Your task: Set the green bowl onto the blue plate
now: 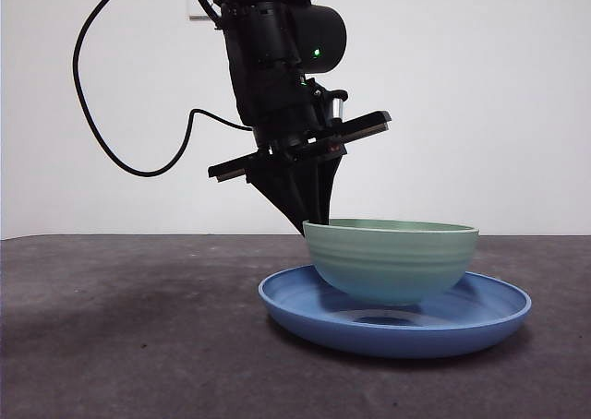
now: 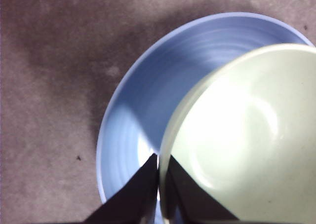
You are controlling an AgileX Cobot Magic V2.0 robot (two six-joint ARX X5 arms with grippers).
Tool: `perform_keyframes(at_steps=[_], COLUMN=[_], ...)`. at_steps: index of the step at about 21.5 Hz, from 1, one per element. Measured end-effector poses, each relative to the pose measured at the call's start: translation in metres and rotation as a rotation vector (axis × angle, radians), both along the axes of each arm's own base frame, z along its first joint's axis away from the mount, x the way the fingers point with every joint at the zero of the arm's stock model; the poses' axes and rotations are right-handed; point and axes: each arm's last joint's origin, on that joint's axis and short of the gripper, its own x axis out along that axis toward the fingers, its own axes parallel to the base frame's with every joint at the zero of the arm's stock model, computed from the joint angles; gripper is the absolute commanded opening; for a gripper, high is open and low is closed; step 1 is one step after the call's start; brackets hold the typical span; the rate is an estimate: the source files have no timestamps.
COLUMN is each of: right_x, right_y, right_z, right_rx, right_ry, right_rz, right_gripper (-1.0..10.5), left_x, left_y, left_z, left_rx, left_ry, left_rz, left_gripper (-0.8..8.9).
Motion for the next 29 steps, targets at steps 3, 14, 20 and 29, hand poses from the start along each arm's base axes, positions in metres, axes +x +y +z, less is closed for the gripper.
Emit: perform_keyframes(at_steps=[3, 14, 20, 29], right_x=[0.0, 0.0, -0.001, -0.002], right_y=[0.0, 0.0, 0.0, -0.001], right_z=[0.0, -0.001, -0.003, -0.005], right_rx=[0.0, -0.002, -0.008, -0.013], right_ry=[0.001, 0.006, 0.034, 0.057], right_rz=[0.0, 0.0, -0.001, -0.001], right_gripper=[6.6, 6.6, 6.6, 6.6], left_x=[0.0, 0.0, -0.055, -0.163], left_y=[0.0, 0.003, 0.049, 0.143], left_z=[0.0, 0.058, 0.164, 0.258], left_rx=[0.0, -0.006, -0.093, -0.187], left_ry=[0.001, -0.031, -0.182, -0.471], left_rz=[0.001, -0.046, -0.108, -0.113], left_gripper=[1.27, 4.97, 5.99, 5.99])
